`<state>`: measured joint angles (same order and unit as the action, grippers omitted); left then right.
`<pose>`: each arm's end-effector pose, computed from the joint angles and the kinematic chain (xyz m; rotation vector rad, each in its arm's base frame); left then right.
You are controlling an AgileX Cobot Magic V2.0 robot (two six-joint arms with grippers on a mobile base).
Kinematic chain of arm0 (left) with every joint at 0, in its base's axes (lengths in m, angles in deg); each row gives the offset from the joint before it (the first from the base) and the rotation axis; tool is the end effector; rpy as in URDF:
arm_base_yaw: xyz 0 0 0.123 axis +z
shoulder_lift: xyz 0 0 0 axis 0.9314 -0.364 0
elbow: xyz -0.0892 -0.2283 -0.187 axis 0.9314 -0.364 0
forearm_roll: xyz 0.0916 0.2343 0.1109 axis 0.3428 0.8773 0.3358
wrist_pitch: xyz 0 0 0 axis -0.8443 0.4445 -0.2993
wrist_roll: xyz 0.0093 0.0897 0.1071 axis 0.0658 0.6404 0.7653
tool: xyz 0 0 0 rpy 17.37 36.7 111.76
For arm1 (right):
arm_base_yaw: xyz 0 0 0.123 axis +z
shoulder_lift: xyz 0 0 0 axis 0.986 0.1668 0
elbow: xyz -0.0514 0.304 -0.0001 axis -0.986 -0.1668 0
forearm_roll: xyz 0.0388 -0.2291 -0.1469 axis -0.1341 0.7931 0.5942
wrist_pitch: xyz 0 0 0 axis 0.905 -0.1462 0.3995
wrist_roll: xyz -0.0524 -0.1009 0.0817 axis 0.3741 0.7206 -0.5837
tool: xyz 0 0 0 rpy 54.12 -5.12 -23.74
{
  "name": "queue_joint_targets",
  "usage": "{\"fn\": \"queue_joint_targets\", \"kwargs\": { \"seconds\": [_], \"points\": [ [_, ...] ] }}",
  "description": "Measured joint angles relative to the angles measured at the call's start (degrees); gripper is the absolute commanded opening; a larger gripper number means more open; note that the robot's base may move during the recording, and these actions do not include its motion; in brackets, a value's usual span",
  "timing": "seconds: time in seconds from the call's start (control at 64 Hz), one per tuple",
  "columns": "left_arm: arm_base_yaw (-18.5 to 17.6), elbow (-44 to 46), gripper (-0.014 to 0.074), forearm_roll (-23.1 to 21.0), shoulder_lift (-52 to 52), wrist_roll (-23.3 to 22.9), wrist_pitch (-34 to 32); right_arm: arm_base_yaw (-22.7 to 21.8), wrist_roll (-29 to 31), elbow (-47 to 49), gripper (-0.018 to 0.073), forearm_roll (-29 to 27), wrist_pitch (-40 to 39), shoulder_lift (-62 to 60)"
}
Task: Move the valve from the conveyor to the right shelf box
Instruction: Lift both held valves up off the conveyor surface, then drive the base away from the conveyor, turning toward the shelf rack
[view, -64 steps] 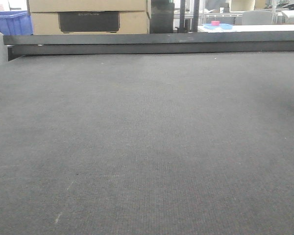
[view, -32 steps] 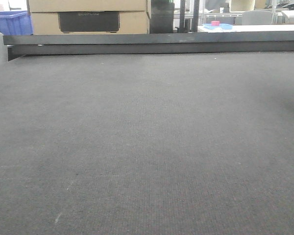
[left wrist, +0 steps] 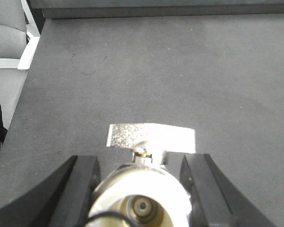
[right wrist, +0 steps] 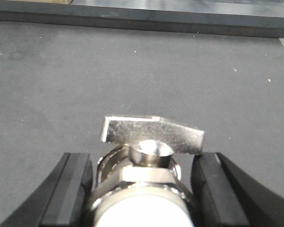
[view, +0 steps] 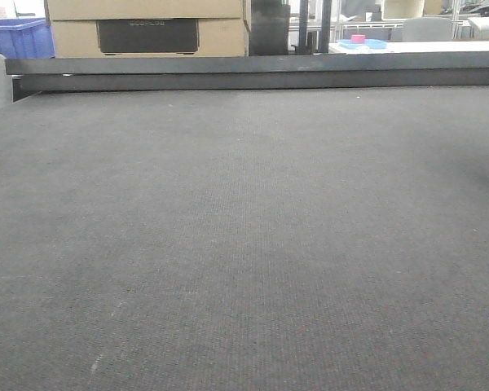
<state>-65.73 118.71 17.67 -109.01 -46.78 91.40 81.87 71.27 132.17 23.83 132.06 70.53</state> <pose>0.2541 0.0111 0.4986 -0.0034 2.0835 0.0424 0.2610 0.0182 0.4855 -0.0912 2.0356 0.0911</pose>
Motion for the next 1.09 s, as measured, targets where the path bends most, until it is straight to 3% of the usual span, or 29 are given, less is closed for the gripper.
{"fn": "queue_joint_targets", "kwargs": {
  "seconds": [1.093],
  "points": [
    [0.0, 0.0, -0.0111, 0.2, 0.0, 0.0, -0.3, 0.0, 0.0, 0.0, -0.0155, -0.2, -0.5, 0.0]
  ]
}}
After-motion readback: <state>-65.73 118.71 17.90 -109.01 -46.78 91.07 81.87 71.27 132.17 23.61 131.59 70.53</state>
